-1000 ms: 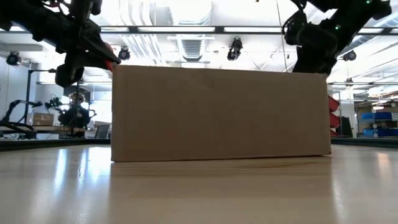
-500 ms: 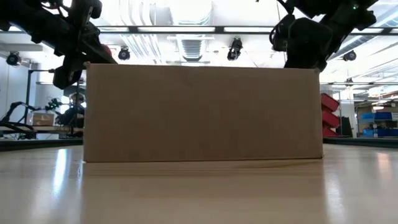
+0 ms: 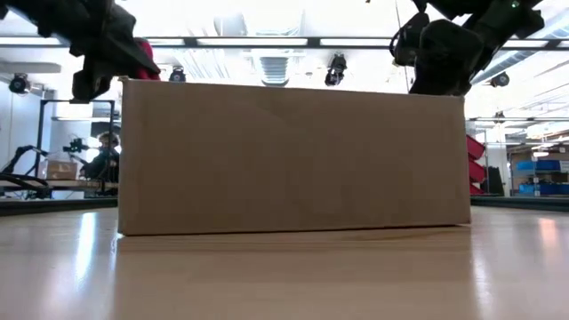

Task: Unpack boxes
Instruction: Open the cardboard box using the box cutter

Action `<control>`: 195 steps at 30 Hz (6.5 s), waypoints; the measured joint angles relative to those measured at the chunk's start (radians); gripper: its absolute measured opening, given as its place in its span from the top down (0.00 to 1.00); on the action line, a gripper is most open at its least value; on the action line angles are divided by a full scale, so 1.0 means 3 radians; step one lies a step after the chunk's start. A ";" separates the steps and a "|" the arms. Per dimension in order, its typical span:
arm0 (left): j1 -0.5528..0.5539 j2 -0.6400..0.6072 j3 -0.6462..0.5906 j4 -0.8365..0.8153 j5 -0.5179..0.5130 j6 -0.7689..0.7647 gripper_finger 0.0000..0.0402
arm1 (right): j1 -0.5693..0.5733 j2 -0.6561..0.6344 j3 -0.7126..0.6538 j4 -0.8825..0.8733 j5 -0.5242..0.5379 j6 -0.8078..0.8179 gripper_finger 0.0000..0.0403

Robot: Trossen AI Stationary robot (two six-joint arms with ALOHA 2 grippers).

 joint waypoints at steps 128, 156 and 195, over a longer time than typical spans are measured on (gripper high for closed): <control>-0.0633 0.2236 0.1324 0.1193 -0.0181 0.3907 0.91 | 0.0783 0.0294 0.0043 0.2126 0.1039 -0.1315 0.51; -0.0486 0.2974 0.1978 0.1574 -0.0168 0.4079 0.91 | 0.0783 0.1059 0.0065 0.3318 0.0674 -0.1497 0.51; -0.0483 0.2977 0.1968 0.1461 -0.0063 0.3981 0.85 | 0.0748 0.1307 0.0343 0.3205 0.0703 -0.1802 0.95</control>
